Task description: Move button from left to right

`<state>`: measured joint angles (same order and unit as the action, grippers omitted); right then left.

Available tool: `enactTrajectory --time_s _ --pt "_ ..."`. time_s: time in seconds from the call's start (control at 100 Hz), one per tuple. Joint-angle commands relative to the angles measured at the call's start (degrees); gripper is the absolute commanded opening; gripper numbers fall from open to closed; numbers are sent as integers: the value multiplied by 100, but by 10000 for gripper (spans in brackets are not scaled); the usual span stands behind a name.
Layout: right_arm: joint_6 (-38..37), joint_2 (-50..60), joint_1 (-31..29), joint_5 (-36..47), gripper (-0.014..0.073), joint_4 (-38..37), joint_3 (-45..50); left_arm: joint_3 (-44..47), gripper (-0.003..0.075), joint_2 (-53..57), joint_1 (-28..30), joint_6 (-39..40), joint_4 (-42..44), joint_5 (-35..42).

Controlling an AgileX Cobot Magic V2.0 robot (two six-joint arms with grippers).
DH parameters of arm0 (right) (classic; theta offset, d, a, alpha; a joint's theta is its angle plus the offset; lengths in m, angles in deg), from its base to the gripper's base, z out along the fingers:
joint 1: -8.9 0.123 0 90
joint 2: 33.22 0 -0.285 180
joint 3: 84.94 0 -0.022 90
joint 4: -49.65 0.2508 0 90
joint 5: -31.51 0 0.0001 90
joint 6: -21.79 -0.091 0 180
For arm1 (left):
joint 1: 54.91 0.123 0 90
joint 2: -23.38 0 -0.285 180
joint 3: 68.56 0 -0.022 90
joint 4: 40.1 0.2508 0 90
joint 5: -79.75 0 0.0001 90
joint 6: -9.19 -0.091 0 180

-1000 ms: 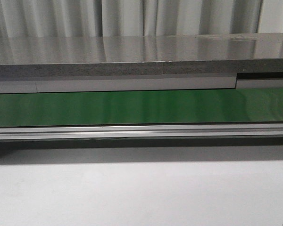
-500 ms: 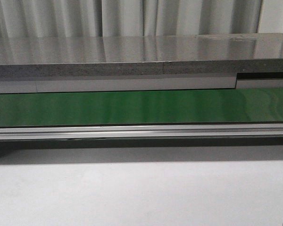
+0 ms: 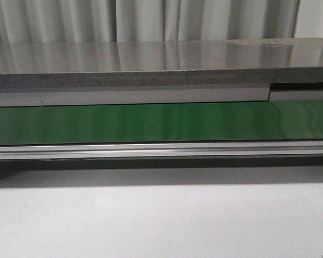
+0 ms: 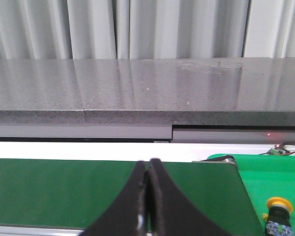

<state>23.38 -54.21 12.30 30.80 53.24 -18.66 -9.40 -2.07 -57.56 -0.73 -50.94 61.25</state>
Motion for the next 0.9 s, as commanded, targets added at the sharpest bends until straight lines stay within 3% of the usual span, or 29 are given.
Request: enactTrajectory --time_s 0.0,0.32,0.89 --pt "-303 357 26 377 -66 -359 124 -157 -20 -44 -48 -13 -91 485" --pt "-303 1497 26 383 -66 -488 1068 -157 -20 -44 -48 -13 -91 485" --pt "-303 1498 26 137 -66 -476 1167 -157 -20 -44 -48 -13 -91 485"
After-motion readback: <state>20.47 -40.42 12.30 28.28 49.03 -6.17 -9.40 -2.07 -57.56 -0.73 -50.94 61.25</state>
